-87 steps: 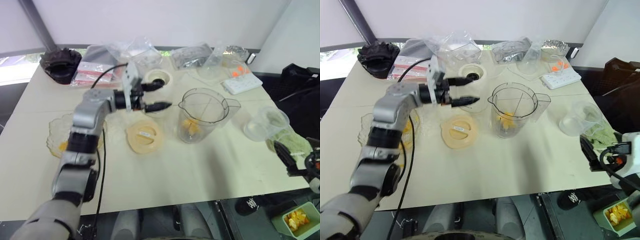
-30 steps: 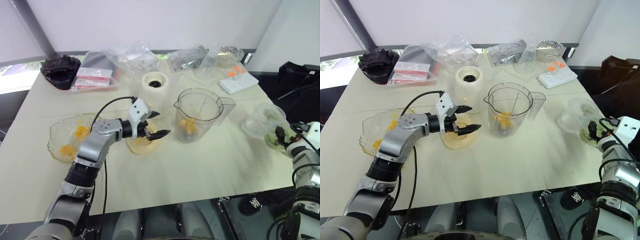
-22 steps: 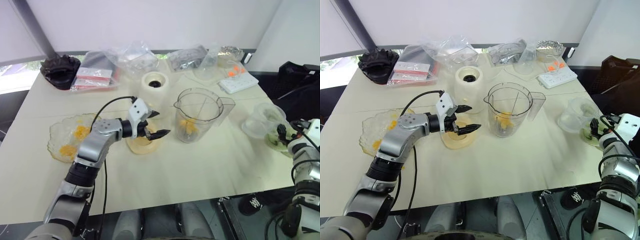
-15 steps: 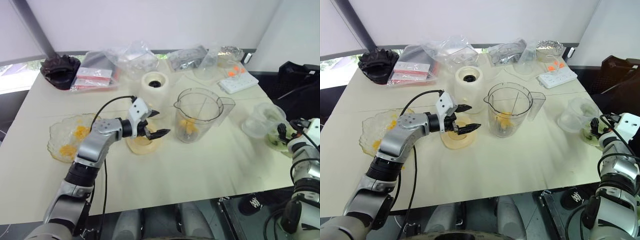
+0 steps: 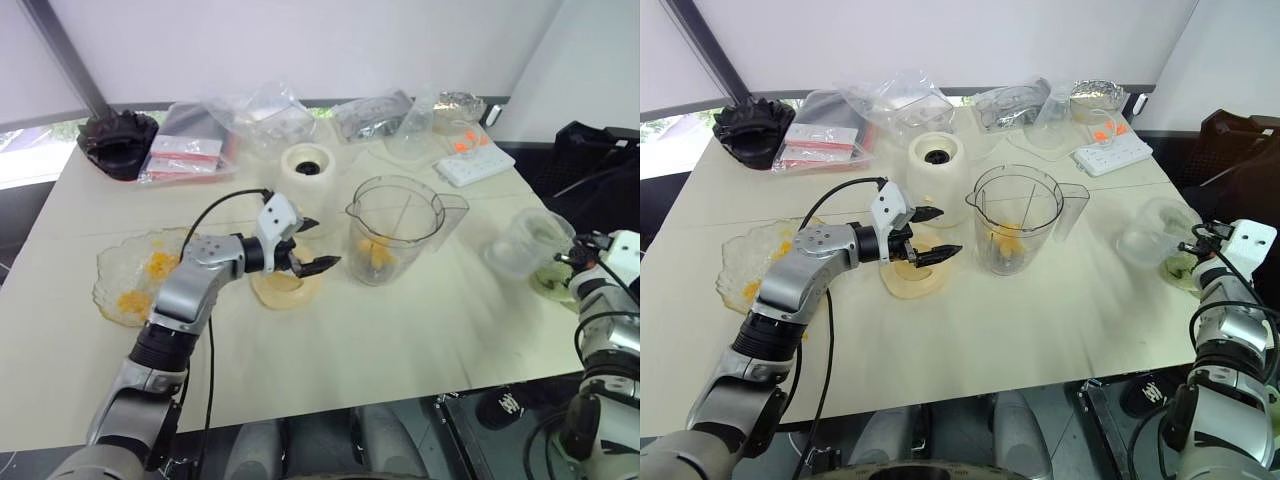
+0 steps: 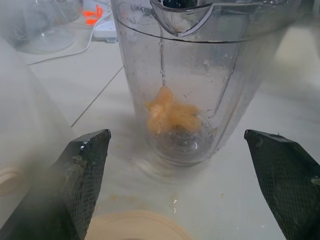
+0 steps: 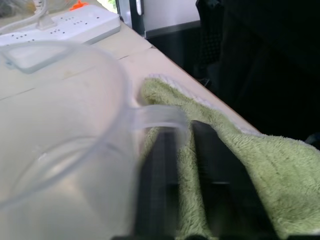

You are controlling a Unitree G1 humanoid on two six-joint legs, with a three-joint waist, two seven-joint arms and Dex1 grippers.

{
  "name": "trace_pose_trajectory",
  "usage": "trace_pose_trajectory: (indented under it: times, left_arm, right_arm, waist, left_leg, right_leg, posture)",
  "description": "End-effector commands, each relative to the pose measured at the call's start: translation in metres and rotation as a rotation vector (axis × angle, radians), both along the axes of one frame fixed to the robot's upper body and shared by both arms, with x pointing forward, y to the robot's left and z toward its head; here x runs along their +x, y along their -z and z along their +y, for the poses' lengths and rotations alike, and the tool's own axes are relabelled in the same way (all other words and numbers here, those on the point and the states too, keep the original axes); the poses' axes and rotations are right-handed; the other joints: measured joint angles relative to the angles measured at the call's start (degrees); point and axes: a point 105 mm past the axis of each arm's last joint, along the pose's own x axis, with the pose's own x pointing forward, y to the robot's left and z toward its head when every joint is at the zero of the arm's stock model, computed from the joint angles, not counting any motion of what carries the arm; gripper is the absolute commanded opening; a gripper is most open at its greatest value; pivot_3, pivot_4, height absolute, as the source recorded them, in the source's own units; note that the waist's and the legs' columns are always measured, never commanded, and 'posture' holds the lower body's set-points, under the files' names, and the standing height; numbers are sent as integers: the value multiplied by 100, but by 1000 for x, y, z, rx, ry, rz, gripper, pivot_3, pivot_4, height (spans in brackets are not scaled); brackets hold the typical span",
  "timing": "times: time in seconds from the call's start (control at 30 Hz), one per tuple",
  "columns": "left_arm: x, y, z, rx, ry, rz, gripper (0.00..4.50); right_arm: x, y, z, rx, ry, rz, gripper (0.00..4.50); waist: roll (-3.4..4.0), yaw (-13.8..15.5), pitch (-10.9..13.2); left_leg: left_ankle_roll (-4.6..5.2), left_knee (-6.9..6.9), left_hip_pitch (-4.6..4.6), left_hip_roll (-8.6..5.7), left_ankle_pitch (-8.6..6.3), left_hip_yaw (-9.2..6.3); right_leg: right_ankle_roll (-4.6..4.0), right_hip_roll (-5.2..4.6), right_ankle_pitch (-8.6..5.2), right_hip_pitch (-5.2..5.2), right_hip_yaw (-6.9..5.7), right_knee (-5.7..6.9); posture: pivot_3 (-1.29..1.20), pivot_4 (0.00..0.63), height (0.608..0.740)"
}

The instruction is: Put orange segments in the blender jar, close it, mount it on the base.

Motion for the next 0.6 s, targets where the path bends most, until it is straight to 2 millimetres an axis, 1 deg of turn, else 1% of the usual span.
trace_pose_trajectory:
  times: [0.03,0.23,0.33,0.47,0.6]
  left_arm:
    - [0,-20,-2,-8,10,-82,4500]
    - [0,-20,0,-5,3,-85,4500]
    - [0,-21,1,-4,0,-86,4500]
    - [0,-21,1,-2,-1,-87,4500]
    - [-1,-21,0,-1,1,-86,4500]
  right_arm:
    - [0,-12,-5,-23,10,-35,59]
    - [1,-6,4,8,-22,-48,59]
    - [0,-6,6,21,-16,-74,59]
    - [-3,-13,8,66,5,-159,59]
    - [-5,-31,12,123,18,-279,59]
  waist:
    - [0,-2,0]
    - [0,-41,0]
    - [0,-44,0]
    - [0,-46,1]
    - [7,-46,5]
  left_leg:
    - [0,0,0,0,0,-1]
    - [0,-1,2,0,0,-1]
    - [0,-2,3,0,0,-1]
    - [0,-3,4,2,0,-2]
    - [0,-4,4,2,0,-1]
  right_leg:
    - [0,0,0,1,0,0]
    - [0,0,0,1,0,0]
    - [0,0,0,1,0,0]
    - [0,2,0,1,0,0]
    - [1,2,0,1,1,1]
  posture:
    - [0,150,740]
    - [0,150,740]
    - [0,150,740]
    - [0,150,740]
    - [0,150,740]
